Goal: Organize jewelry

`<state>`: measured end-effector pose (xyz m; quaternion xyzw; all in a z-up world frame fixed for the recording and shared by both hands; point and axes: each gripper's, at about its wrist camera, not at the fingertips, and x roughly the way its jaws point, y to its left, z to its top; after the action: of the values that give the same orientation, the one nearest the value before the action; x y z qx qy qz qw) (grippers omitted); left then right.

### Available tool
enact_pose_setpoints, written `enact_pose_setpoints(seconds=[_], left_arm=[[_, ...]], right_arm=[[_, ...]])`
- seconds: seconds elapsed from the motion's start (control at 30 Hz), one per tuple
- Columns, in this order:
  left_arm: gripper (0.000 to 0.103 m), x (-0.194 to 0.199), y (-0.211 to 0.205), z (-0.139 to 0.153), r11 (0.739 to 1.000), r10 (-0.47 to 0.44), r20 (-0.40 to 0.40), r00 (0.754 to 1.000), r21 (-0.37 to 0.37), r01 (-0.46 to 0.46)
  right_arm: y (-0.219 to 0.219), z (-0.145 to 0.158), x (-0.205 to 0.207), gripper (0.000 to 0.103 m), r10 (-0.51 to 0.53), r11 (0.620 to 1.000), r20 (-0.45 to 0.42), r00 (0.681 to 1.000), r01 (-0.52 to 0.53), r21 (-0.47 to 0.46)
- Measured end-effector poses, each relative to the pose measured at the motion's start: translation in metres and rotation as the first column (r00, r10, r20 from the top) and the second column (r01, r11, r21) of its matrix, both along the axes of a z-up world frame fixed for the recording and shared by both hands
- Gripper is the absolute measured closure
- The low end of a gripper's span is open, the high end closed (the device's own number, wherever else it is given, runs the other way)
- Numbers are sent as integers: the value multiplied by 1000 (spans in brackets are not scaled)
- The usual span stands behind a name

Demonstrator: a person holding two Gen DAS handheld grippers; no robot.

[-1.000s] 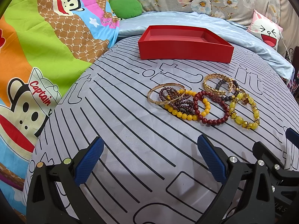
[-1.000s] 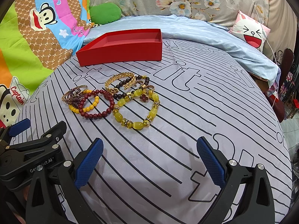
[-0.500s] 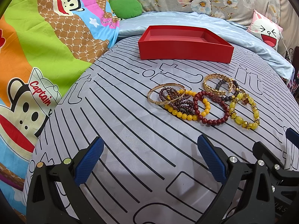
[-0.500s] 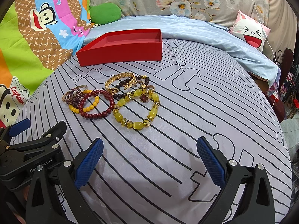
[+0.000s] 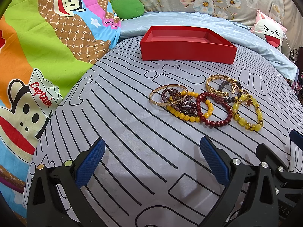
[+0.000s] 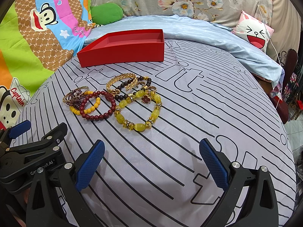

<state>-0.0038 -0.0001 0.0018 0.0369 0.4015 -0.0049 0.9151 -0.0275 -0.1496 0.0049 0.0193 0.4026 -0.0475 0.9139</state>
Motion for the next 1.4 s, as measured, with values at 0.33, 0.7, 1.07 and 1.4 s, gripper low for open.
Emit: enact_pose_setpoints(seconds=[0.33, 0.7, 1.07, 1.4], left_arm=[[7, 0, 0, 0, 1000, 0, 0, 1000, 1, 0], [7, -1, 0, 0, 1000, 0, 0, 1000, 0, 0], [7, -1, 0, 1, 1000, 0, 1, 1000, 1, 0], [7, 10, 17, 2, 998, 3, -28, 1000, -69, -5]], right_arm=[[0, -1, 0, 7, -1, 1000, 0, 1000, 1, 1], [1, -1, 0, 7, -2, 1000, -1, 1000, 2, 2], [2, 1, 0, 7, -1, 1000, -2, 1000, 1, 3], [-5, -1, 3, 7, -7, 1000, -10, 1000, 7, 21]])
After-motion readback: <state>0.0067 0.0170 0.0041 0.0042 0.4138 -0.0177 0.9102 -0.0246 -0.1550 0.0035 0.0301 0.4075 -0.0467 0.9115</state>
